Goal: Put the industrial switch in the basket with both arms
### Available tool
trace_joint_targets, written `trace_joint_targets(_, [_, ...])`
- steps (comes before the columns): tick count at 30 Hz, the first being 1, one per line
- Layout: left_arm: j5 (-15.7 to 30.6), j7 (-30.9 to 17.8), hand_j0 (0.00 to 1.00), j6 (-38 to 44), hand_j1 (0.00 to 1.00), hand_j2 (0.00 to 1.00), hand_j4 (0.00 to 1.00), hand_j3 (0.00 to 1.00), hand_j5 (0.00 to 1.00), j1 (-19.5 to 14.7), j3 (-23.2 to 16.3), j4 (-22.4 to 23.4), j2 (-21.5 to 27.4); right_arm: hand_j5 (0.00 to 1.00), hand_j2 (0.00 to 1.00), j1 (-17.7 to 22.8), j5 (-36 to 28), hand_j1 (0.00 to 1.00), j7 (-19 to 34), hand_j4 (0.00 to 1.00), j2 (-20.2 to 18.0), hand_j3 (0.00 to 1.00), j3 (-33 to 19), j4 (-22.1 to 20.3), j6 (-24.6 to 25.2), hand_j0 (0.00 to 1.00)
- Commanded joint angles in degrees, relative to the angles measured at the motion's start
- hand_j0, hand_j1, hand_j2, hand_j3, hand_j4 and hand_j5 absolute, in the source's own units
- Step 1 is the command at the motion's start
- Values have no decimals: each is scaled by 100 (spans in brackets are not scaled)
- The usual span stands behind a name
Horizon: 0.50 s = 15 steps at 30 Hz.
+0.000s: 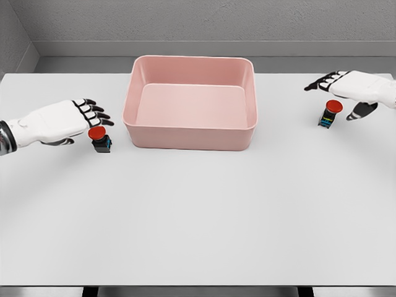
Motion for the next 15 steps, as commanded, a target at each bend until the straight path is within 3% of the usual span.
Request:
trace_joint_targets(1, [-25,-16,88,3,88,88,88,88,88,-9,0,100,-158,100,100,0,-9,100,4,100,44,100,37,94,10,100])
trace_joint_targets(10, [-218,-33,88,3,88,88,88,88,88,-114,-26,250,-334,100,100,-123,211,100,-13,100,466,100,37,762,10,100])
trace_joint_targets(15, [-227,-33,88,3,88,88,88,88,88,-106,-53,381,-404,100,100,-123,369,100,-13,100,545,100,37,903,10,100])
